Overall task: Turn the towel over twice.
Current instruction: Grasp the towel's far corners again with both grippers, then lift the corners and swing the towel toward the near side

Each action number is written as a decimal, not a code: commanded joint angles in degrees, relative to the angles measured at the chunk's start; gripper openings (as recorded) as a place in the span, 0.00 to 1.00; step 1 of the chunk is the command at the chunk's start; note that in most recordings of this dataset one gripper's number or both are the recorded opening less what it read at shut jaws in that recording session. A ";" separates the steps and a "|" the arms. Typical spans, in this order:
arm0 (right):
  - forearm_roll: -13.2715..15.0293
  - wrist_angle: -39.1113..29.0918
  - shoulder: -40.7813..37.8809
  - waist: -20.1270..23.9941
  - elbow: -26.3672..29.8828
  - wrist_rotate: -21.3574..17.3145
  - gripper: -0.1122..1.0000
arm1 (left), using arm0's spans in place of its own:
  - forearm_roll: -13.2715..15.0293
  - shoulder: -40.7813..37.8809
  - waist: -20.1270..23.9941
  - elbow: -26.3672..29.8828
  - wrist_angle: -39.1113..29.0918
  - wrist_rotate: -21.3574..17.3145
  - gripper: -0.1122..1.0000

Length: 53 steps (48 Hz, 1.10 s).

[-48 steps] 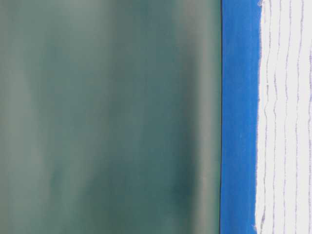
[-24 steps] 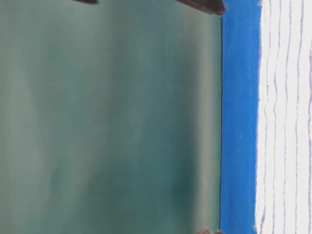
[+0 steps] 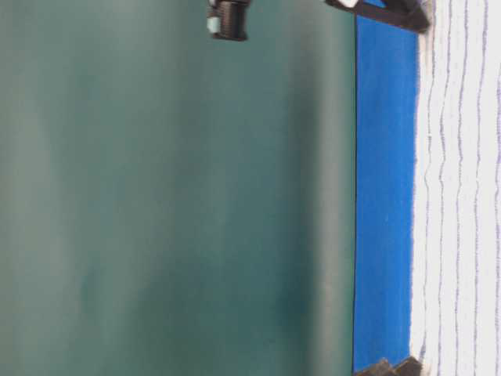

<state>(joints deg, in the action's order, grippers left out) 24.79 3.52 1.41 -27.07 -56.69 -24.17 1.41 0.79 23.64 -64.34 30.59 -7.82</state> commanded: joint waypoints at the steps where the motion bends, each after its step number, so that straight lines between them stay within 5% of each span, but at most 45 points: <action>1: 0.35 0.62 -0.18 -0.09 1.05 0.09 0.66 | 0.09 -0.70 0.79 1.41 0.44 -0.18 0.77; 8: 0.35 0.53 -0.35 -0.26 0.97 0.09 0.65 | 0.09 -2.20 1.93 2.02 -1.23 -0.26 0.73; 12: 0.70 0.35 -0.35 -0.26 0.97 0.09 0.60 | 0.09 -2.81 2.02 2.37 -2.99 -0.35 0.59; 23: 0.97 0.35 -0.18 -0.26 0.79 0.09 0.12 | 0.00 -2.90 2.02 3.08 -7.56 -0.53 0.14; 42: 1.14 -3.60 4.83 -4.39 2.72 0.26 0.12 | 0.09 6.33 5.45 3.25 -8.96 -0.62 0.13; 53: 5.19 -5.45 9.93 -9.23 5.80 0.62 0.12 | 0.09 12.22 10.20 5.71 -9.93 -4.39 0.13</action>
<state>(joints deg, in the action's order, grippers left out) 28.74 -1.58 8.88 -34.63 -52.91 -23.73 1.41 10.81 32.43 -60.29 20.57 -11.16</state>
